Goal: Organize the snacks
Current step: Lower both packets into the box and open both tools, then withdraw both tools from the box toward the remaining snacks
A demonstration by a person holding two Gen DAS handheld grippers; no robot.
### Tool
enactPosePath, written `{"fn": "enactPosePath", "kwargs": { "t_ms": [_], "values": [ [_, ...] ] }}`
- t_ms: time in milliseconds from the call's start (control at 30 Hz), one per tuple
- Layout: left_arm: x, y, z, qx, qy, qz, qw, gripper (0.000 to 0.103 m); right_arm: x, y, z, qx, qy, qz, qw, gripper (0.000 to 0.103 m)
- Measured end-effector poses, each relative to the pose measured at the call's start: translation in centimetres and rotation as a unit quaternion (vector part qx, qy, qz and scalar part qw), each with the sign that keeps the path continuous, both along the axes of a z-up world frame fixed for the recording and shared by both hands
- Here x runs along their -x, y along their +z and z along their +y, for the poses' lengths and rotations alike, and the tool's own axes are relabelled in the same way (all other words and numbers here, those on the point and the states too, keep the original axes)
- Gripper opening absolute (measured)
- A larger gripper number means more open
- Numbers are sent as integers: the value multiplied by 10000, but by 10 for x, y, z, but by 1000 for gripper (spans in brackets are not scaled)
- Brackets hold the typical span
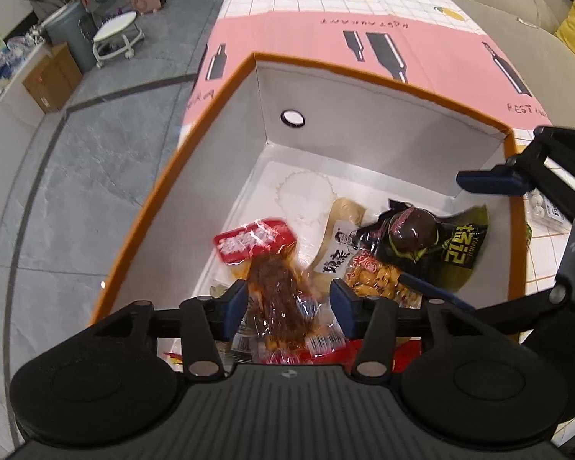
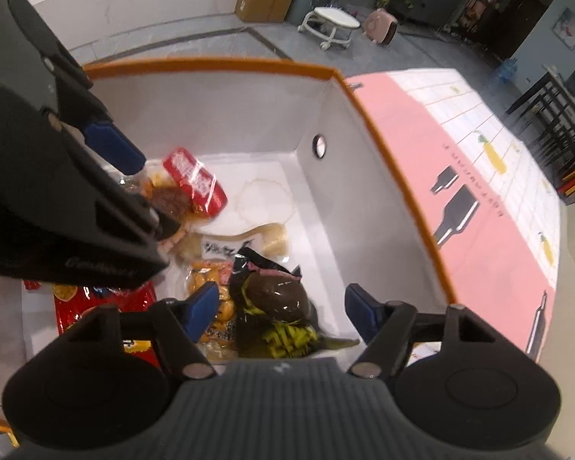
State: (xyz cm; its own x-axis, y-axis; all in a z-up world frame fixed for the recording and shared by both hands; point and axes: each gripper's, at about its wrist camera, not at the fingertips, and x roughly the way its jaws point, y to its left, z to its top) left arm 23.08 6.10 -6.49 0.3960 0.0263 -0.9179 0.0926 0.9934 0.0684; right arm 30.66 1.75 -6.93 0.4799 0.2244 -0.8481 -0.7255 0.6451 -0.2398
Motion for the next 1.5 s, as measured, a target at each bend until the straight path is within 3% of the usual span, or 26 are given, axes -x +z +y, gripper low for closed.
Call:
{"fn": "enactPosePath", "kwargs": {
  "t_ms": [67, 233, 433, 733, 867, 1033, 1233, 1500],
  "values": [
    [4, 7, -1, -52, 39, -121, 9999, 65, 4, 7, -3, -42, -6, -118, 9999, 77],
    [19, 28, -3, -40, 147, -557, 9983, 68, 17, 29, -14, -250, -111, -457, 9986, 79],
    [45, 62, -16, 111, 121, -1209, 9925, 72, 40, 58, -50, -980, -392, -704, 9919, 81],
    [84, 86, -71, 354, -741, -1782, 9806, 73, 78, 72, -128, -1746, -1071, -867, 9749, 81],
    [95, 75, -103, 375, -1261, -1722, 9762, 73, 90, 59, -162, -1806, -1457, -913, 9684, 82],
    [93, 48, -135, 517, -1529, -1462, 9760, 73, 99, 32, -196, -1705, -1878, -820, 9638, 81],
    [82, 13, -160, 511, -1275, -1015, 9853, 73, 102, -3, -220, -1403, -2177, -701, 9633, 81],
    [62, -19, -173, 383, -1049, -893, 9897, 73, 77, -34, -234, -893, -2061, -557, 9729, 81]
  ]
}}
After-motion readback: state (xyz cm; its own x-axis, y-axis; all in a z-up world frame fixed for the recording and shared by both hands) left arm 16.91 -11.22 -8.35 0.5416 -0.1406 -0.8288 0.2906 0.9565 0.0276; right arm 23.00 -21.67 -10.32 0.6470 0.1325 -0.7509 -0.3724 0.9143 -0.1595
